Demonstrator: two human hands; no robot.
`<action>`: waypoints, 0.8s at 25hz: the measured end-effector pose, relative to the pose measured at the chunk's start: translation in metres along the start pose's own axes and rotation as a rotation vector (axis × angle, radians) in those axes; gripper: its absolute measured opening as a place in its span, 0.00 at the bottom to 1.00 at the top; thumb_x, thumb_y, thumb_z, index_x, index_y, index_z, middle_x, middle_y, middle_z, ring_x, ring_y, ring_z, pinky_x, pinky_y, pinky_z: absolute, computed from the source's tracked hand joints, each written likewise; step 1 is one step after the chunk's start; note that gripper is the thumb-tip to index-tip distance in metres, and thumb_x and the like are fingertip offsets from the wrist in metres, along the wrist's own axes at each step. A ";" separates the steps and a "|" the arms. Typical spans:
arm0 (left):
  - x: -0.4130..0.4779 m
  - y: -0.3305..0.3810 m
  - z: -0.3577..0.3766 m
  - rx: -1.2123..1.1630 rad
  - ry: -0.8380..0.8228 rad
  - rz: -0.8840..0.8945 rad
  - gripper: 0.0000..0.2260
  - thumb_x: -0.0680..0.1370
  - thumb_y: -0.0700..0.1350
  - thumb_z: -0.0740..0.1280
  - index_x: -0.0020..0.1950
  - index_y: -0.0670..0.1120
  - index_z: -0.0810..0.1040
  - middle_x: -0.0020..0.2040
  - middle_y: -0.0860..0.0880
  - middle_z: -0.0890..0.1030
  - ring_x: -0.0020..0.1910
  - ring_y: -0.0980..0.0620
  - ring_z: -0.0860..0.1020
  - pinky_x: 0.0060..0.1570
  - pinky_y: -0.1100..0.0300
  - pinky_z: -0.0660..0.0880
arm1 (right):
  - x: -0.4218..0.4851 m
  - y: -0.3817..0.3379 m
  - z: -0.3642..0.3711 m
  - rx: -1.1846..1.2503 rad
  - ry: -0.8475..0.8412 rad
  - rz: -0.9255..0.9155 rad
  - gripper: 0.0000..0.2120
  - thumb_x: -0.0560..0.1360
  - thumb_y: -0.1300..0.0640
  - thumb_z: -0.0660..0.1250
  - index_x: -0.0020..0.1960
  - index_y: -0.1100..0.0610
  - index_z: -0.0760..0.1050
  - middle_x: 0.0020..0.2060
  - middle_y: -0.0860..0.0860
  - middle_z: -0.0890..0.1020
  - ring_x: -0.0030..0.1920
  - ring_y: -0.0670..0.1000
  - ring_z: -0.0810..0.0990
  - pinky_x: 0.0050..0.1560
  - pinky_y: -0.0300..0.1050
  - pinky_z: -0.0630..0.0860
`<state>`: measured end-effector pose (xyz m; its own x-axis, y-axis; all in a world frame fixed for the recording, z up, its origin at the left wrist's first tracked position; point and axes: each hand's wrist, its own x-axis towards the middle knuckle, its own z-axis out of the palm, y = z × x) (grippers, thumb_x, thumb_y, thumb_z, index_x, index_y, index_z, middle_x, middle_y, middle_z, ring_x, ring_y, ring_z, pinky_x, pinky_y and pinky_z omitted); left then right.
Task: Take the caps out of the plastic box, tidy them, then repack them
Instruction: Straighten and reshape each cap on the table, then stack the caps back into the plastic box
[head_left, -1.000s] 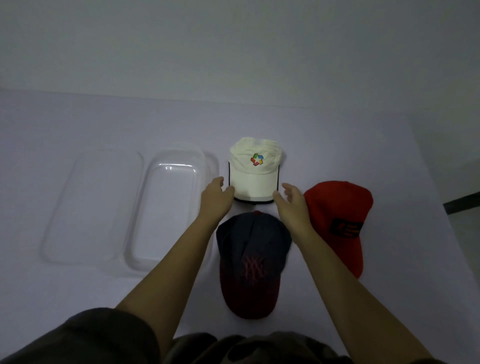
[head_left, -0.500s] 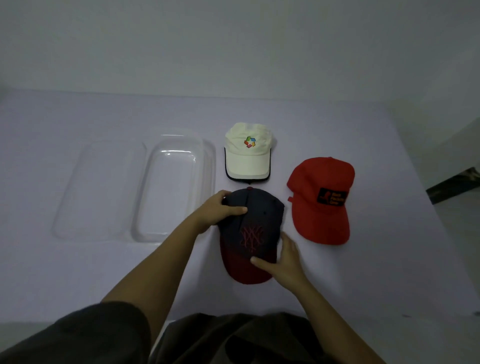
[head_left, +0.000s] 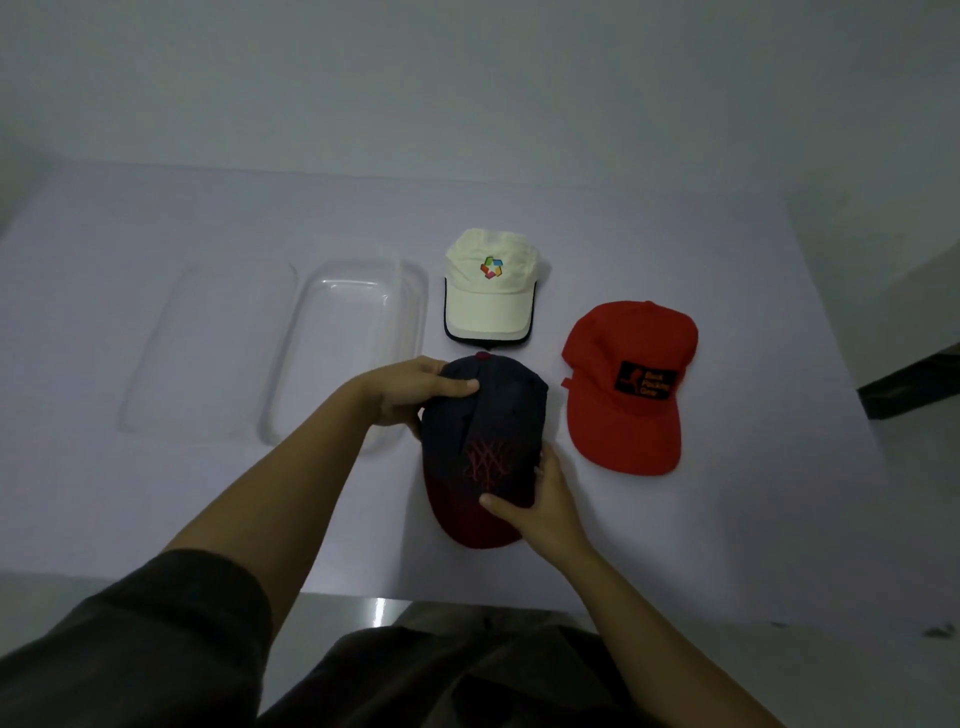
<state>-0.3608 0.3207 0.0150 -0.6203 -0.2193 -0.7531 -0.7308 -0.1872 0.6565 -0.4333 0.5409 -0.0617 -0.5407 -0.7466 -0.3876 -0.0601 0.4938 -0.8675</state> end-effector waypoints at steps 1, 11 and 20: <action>-0.005 0.006 0.000 0.004 0.003 0.016 0.15 0.74 0.52 0.68 0.59 0.48 0.77 0.58 0.45 0.79 0.59 0.42 0.76 0.56 0.34 0.73 | -0.001 -0.005 -0.002 0.023 0.001 -0.014 0.42 0.62 0.50 0.79 0.67 0.43 0.57 0.62 0.41 0.68 0.66 0.48 0.68 0.63 0.44 0.70; -0.093 0.052 -0.088 0.017 0.167 0.221 0.15 0.68 0.52 0.72 0.51 0.46 0.82 0.50 0.45 0.85 0.51 0.44 0.82 0.52 0.38 0.77 | 0.023 -0.101 0.048 0.003 0.091 -0.248 0.51 0.59 0.34 0.72 0.74 0.44 0.52 0.69 0.47 0.66 0.69 0.50 0.65 0.66 0.59 0.69; -0.102 0.033 -0.216 0.130 0.077 0.154 0.33 0.56 0.59 0.79 0.56 0.44 0.81 0.54 0.43 0.83 0.53 0.43 0.82 0.52 0.35 0.76 | 0.067 -0.146 0.160 0.050 0.075 -0.236 0.50 0.60 0.32 0.71 0.74 0.46 0.52 0.69 0.48 0.66 0.69 0.51 0.65 0.67 0.57 0.69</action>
<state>-0.2600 0.1299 0.1233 -0.7073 -0.3093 -0.6357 -0.6631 -0.0216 0.7482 -0.3263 0.3473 -0.0111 -0.5771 -0.8028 -0.1499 -0.1517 0.2857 -0.9462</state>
